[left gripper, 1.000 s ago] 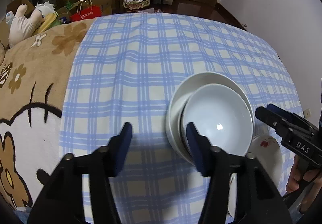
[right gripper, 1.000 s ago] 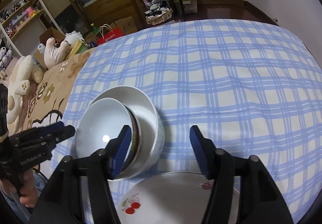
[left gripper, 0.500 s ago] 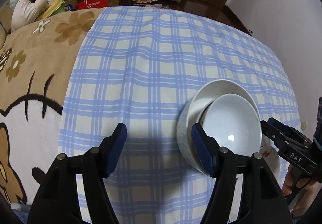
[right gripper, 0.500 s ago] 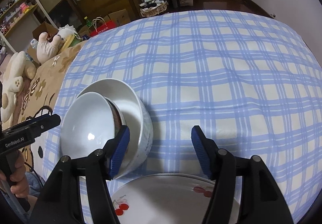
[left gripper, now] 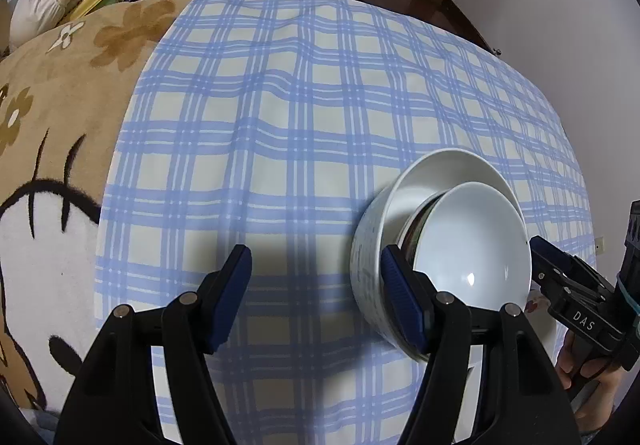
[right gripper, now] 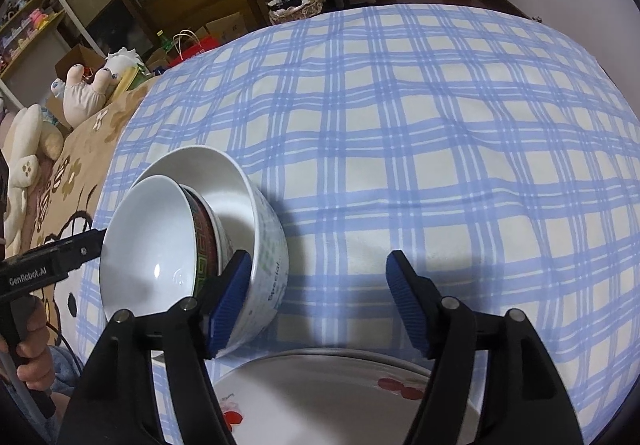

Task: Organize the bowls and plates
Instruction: 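Move both grippers to the rim of the nested bowls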

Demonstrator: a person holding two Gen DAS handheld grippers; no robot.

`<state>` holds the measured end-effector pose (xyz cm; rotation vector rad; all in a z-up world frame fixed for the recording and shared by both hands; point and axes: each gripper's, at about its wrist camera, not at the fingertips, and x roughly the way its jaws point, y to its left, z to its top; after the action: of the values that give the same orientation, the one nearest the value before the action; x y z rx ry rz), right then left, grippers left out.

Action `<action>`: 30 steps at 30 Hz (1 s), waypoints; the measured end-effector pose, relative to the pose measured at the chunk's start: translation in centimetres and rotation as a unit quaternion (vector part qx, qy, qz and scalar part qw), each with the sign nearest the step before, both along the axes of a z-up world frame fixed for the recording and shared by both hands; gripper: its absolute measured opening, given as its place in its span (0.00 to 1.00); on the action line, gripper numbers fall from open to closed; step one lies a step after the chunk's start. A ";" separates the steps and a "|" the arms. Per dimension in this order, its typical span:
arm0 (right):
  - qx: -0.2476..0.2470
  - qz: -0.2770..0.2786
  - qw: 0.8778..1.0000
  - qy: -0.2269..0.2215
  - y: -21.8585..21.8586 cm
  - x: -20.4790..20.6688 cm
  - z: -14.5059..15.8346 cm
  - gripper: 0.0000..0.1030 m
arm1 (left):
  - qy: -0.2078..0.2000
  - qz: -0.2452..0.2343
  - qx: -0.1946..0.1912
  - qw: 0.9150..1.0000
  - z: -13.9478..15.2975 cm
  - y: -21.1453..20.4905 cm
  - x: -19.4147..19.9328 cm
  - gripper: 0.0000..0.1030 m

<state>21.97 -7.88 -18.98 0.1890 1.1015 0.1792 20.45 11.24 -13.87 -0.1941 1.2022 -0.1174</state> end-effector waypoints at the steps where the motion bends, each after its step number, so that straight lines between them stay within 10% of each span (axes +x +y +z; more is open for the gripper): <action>1: -0.001 0.000 1.000 0.000 0.0 0.0 0.0 0.71 | 0.000 0.000 0.000 1.000 0.0 0.0 0.1 0.64; 30: -0.034 0.015 0.999 0.003 1.0 0.2 -0.2 0.74 | -0.007 0.002 0.024 1.000 0.0 -0.4 -0.2 0.64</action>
<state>22.18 -6.88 -19.22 0.1119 1.1143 0.1688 20.29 10.87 -13.84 -0.1527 1.1903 -0.0865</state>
